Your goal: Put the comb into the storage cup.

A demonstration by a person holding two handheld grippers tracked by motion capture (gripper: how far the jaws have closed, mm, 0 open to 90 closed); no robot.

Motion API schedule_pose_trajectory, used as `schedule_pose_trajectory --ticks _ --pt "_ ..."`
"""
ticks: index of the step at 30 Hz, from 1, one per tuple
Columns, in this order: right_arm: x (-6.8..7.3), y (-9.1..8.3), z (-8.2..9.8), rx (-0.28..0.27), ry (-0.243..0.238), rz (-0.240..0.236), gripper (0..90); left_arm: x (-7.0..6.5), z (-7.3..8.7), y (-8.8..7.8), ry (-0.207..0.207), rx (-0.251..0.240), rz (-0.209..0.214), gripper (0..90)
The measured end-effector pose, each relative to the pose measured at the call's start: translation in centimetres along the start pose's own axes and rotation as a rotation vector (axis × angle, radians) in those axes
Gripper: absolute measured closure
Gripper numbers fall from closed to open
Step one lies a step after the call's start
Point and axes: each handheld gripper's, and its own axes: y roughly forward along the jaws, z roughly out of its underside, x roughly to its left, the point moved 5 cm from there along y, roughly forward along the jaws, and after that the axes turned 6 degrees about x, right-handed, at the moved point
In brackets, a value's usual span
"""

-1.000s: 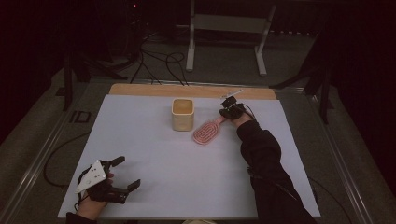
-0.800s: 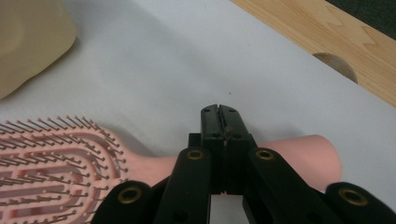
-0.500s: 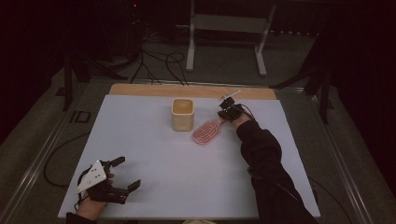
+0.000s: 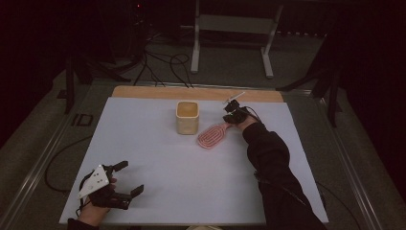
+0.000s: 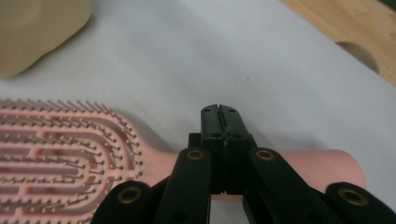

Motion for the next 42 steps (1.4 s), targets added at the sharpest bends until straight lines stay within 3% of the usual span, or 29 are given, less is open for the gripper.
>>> schedule_pose_trajectory --ticks 9,17,32,42 --pt "0.7 -0.9 1.8 0.053 -0.049 -0.029 90.0 0.0 0.0 0.0 0.004 0.002 -0.005 0.1" --pt "1.3 -2.3 3.7 0.064 -0.065 -0.048 90.0 0.0 -0.1 0.0 0.005 0.001 -0.005 0.1" --pt "2.3 -4.1 6.9 0.068 -0.013 -0.064 90.0 -0.1 -0.1 0.0 0.006 0.002 -0.007 0.1" --pt "3.5 -5.8 8.2 0.048 0.000 -0.049 90.0 -0.1 -0.2 0.0 0.004 -0.001 -0.006 0.1"
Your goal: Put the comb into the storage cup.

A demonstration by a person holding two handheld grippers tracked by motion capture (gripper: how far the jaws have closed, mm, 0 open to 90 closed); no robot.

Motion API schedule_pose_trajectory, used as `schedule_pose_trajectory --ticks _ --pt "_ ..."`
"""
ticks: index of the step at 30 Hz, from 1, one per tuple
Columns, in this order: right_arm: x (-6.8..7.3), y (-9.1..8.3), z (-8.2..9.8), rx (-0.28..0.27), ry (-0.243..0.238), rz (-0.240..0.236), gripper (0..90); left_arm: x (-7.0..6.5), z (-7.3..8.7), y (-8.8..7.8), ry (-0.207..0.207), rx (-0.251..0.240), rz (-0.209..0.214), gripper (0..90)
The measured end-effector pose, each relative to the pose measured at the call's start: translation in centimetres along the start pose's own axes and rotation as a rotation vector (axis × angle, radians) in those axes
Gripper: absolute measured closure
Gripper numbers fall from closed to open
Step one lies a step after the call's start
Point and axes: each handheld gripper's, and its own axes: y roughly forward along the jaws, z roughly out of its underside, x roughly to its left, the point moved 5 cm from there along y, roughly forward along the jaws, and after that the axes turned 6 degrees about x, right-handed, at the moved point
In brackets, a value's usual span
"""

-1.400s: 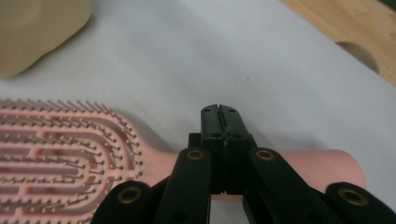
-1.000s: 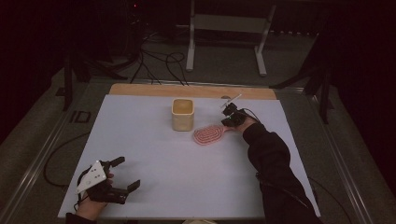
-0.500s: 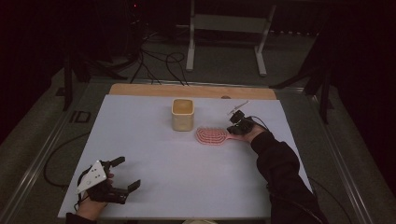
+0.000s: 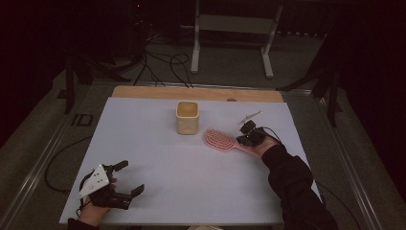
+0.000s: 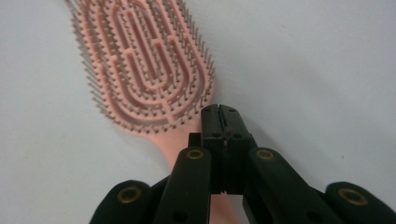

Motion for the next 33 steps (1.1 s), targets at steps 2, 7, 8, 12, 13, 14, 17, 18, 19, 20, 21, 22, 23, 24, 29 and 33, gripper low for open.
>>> schedule_pose_trajectory --ticks 2,7,8,12,13,14,17,18,19,20,21,22,23,24,29,33 --pt "0.1 -0.2 0.1 -0.001 0.001 0.002 90.0 0.0 0.0 0.0 0.001 0.000 0.000 0.1" --pt "-0.1 -0.3 0.5 -0.009 0.026 0.008 90.0 0.0 0.0 0.0 0.001 0.000 0.000 0.1" --pt "-0.1 -0.3 0.6 -0.009 0.030 0.008 90.0 0.0 0.0 0.0 0.001 0.000 0.001 0.1" --pt "-0.5 0.3 0.8 0.004 0.042 0.019 90.0 0.0 0.0 0.0 0.001 -0.001 -0.001 0.1" --pt "-0.4 0.6 0.9 0.012 0.046 0.009 90.0 0.0 0.0 0.0 0.003 0.000 -0.001 0.1" --pt "-0.3 0.7 1.0 0.019 0.047 -0.007 90.0 0.0 0.0 0.0 0.001 0.000 -0.001 0.2" --pt "0.2 0.9 1.2 0.017 0.052 -0.011 90.0 0.0 0.0 0.0 0.000 0.000 -0.001 0.2" --pt "0.2 0.9 1.2 0.017 0.052 -0.011 90.0 0.0 0.0 0.0 0.000 0.000 -0.001 0.1" --pt "0.3 0.8 1.3 0.021 0.051 -0.012 90.0 0.0 0.0 0.0 0.003 0.002 -0.001 0.1" --pt "0.9 0.6 1.4 0.028 0.038 -0.018 90.0 0.0 0.0 0.0 0.003 0.000 0.000 0.1" --pt "0.9 0.6 1.4 0.028 0.038 -0.018 90.0 0.0 0.0 0.0 0.004 0.001 -0.001 0.1" --pt "1.1 0.4 1.4 0.028 0.040 -0.024 90.0 0.0 0.0 0.0 0.003 0.001 -0.001 0.1" --pt "1.3 0.3 1.5 0.028 0.043 -0.028 90.0 0.0 0.0 0.0 0.003 0.001 -0.001 0.1" --pt "1.4 0.2 1.5 0.026 0.036 -0.030 90.0 0.0 0.0 0.0 0.005 0.003 -0.002 0.1" --pt "2.1 0.0 1.9 0.021 0.034 -0.061 90.0 -0.1 0.0 0.0 0.006 0.004 0.000 0.1" --pt "2.4 -0.1 2.1 0.021 0.046 -0.073 90.0 -0.1 0.0 0.0 0.006 0.004 0.000 0.1"
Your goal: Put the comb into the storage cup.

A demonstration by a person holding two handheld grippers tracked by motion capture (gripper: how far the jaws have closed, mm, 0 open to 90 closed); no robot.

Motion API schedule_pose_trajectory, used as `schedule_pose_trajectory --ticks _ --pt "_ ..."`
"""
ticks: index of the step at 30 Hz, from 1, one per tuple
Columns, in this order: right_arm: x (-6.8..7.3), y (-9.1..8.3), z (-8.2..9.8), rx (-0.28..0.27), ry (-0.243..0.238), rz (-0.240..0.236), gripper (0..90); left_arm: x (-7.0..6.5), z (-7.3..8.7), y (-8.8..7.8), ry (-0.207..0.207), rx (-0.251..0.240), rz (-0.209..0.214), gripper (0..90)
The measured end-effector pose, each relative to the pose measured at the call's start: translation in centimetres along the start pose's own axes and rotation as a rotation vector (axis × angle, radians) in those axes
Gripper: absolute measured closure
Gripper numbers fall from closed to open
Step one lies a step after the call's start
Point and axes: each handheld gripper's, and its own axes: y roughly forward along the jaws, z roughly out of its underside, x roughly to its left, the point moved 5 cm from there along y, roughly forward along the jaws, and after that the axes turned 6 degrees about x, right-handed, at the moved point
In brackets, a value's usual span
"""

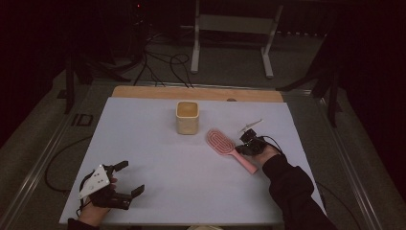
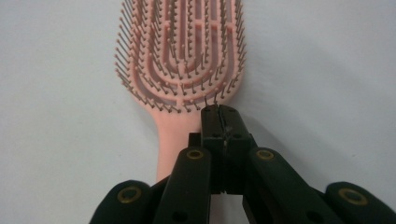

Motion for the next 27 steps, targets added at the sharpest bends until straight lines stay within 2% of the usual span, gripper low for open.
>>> schedule_pose_trajectory --ticks 6,16,23,27 --pt "0.5 -0.2 0.3 -0.002 -0.016 -0.017 90.0 0.0 0.0 0.0 -0.001 0.000 -0.001 0.1" --pt "1.1 -0.3 0.4 -0.005 -0.015 -0.028 90.0 0.0 0.0 0.0 0.001 0.001 -0.001 0.1" --pt "0.8 -0.9 0.4 -0.020 -0.021 0.006 90.0 0.0 0.0 0.0 0.000 0.001 -0.001 0.2" --pt "0.6 -1.5 0.6 -0.030 -0.017 0.006 90.0 0.0 0.0 0.0 -0.001 0.001 0.000 0.1"
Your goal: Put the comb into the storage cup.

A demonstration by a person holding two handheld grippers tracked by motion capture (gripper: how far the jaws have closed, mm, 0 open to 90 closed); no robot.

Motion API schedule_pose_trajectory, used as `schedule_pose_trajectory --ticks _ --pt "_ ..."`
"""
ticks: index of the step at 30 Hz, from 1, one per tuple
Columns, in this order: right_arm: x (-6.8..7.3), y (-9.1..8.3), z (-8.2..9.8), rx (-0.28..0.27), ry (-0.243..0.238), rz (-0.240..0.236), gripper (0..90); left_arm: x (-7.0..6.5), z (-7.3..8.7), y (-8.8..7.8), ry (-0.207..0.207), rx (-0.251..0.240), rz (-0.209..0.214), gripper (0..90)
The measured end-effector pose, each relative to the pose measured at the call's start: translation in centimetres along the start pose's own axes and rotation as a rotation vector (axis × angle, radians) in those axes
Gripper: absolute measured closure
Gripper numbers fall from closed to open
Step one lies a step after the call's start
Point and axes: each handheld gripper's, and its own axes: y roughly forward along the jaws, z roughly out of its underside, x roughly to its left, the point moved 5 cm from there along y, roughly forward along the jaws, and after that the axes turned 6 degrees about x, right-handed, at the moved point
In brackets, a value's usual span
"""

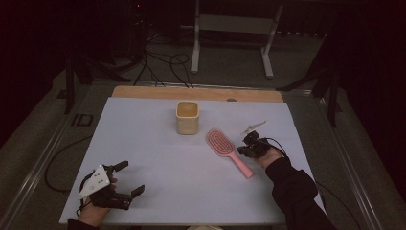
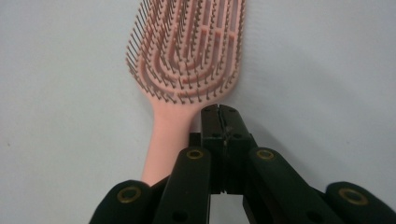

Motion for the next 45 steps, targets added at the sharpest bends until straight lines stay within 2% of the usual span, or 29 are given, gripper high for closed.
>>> schedule_pose_trajectory --ticks 1,6,10,18,30,31,33,34,37,45 --pt "-0.1 -0.1 0.1 -0.001 -0.009 0.004 90.0 0.0 0.0 0.0 -0.001 0.000 0.000 0.1" --pt "-0.2 -0.7 0.4 -0.015 0.010 0.015 89.3 0.0 0.0 0.0 0.001 0.000 -0.001 0.1" --pt "0.0 -1.5 0.5 -0.024 -0.009 0.037 85.7 0.0 0.0 0.0 0.001 0.001 -0.002 0.2" --pt "0.2 -3.1 0.8 -0.055 0.015 0.038 77.1 0.0 0.0 0.0 0.000 0.002 0.002 0.1" --pt "1.5 -4.2 0.7 -0.058 0.048 -0.016 24.4 0.0 0.0 0.0 -0.002 0.002 -0.002 0.2" --pt "1.5 -4.2 0.7 -0.058 0.048 -0.016 24.4 0.0 0.0 0.0 -0.002 0.002 -0.002 0.2" --pt "1.7 -4.2 0.5 -0.051 0.052 -0.011 11.3 0.0 0.0 0.0 -0.002 0.002 -0.002 0.1" --pt "1.8 -4.3 0.4 -0.047 0.039 -0.024 9.0 0.0 0.0 0.0 -0.003 0.002 -0.002 0.1" --pt "1.8 -4.5 0.3 -0.048 0.051 -0.028 9.0 0.0 0.0 0.0 0.000 0.003 -0.001 0.1" --pt "2.4 -4.5 0.0 0.010 0.039 -0.033 9.0 0.0 0.0 0.0 -0.003 0.002 0.001 0.1"
